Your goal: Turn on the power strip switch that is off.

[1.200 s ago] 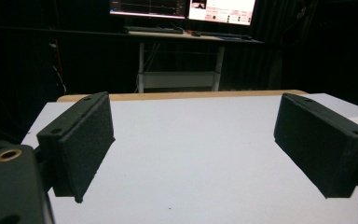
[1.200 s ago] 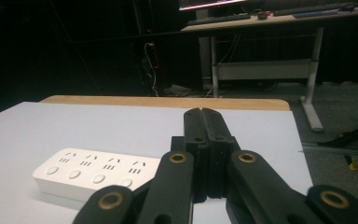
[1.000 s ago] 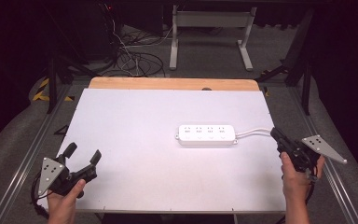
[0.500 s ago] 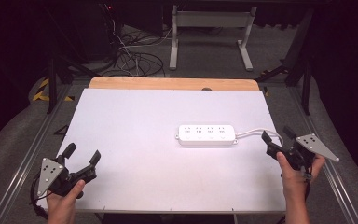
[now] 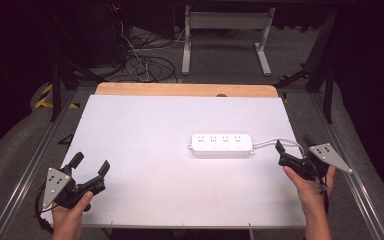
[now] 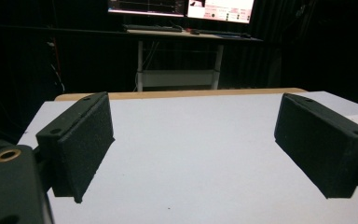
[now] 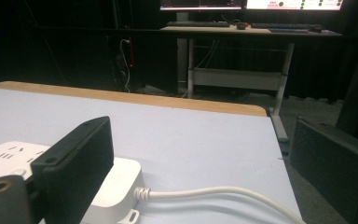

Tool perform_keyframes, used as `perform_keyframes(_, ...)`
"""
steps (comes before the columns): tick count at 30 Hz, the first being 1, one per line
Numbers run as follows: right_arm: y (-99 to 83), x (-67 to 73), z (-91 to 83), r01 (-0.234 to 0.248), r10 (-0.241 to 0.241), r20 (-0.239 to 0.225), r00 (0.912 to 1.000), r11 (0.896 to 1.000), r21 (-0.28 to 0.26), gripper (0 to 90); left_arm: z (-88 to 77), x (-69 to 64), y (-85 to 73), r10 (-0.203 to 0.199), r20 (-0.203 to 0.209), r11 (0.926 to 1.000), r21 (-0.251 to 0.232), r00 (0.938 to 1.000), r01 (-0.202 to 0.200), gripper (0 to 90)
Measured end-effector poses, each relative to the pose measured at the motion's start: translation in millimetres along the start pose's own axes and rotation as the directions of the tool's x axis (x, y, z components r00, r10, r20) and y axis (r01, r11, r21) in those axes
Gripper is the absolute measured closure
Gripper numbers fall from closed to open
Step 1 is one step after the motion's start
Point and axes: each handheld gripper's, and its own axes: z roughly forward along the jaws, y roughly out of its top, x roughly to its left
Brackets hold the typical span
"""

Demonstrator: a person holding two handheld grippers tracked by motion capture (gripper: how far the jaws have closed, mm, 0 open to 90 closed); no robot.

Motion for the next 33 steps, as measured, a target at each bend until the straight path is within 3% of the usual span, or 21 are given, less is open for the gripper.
perform_keyframes(10, 0.3, -5.1, -6.2, -0.030, 0.029, -0.019, 0.9994, 0.999, -0.022, 6.0, 1.4, -0.2, 0.1, -0.005, 0.004, 1.0000, -0.004, 1.0000, 0.005, 12.1)
perform_keyframes(23, -2.8, -7.2, -9.4, -0.034, 0.033, -0.022, 0.9992, 0.999, -0.025, 7.5, 1.5, -1.3, 0.5, 0.005, 0.004, 0.9999, -0.011, 1.0000, -0.005, 12.1)
perform_keyframes(33, -7.1, -7.6, -9.2, -0.023, 0.023, -0.026, 0.9994, 1.000, 0.001, 8.5, 3.4, -2.5, 0.1, 0.005, 0.013, 1.0000, -0.008, 0.9999, -0.005, 12.2)
